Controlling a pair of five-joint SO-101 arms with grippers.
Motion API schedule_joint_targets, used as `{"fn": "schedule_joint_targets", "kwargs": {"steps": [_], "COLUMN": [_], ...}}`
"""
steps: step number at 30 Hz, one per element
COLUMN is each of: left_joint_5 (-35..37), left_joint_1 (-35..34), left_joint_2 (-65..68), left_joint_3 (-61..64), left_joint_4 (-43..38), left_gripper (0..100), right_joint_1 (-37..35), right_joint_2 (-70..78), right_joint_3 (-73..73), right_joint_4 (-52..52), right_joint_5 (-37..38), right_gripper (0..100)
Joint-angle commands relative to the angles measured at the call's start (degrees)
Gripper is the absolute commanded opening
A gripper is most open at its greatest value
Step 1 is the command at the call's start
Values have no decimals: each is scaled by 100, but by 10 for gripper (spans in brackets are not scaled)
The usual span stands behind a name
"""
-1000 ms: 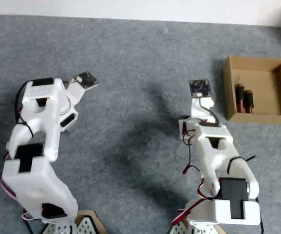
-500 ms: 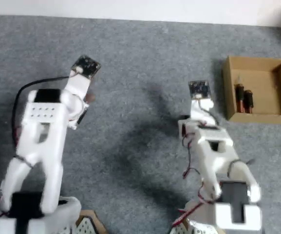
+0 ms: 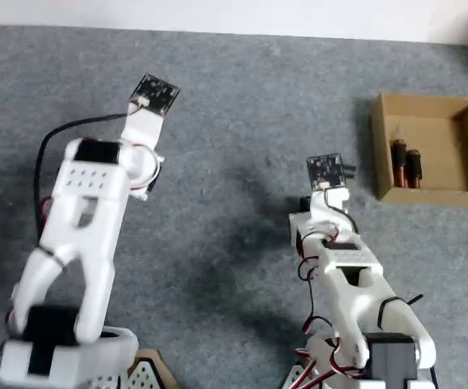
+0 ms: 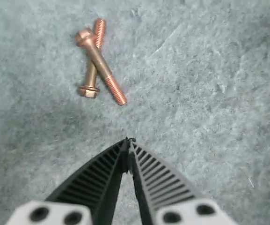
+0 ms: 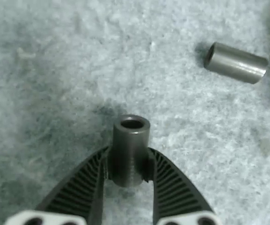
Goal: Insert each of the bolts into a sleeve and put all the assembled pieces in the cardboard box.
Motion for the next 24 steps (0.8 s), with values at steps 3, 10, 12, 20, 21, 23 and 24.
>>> {"fn": "schedule_joint_targets", "kwargs": {"steps": [3,10,12,20,21,23,24], "left_joint_5": [202,686,818,1257,1275,1336,1336], "left_joint_1": [-251,-277,-277,-488,-532,-576,-593], "left_joint_2": [1270,2440,2905,4971,5182,5578,5754], "left_joint_3": [-1420,-3284,-3934,-6510,-6782,-7292,-7538], "left_joint_4": [343,774,1002,1881,1969,2136,2224], "left_gripper": [59,70,70,87,104,120,118], "right_joint_1": [-57,-57,-66,-66,-66,-66,-66], "right_joint_2": [-259,-259,-259,-259,-259,-259,-259], "right_joint_3": [-31,-31,-31,-31,-31,-31,-31], "right_joint_4": [-145,-145,-145,-145,-145,-145,-145], "right_joint_5": [53,62,62,62,62,62,62], "right_gripper": [5,5,5,5,5,5,5]}}
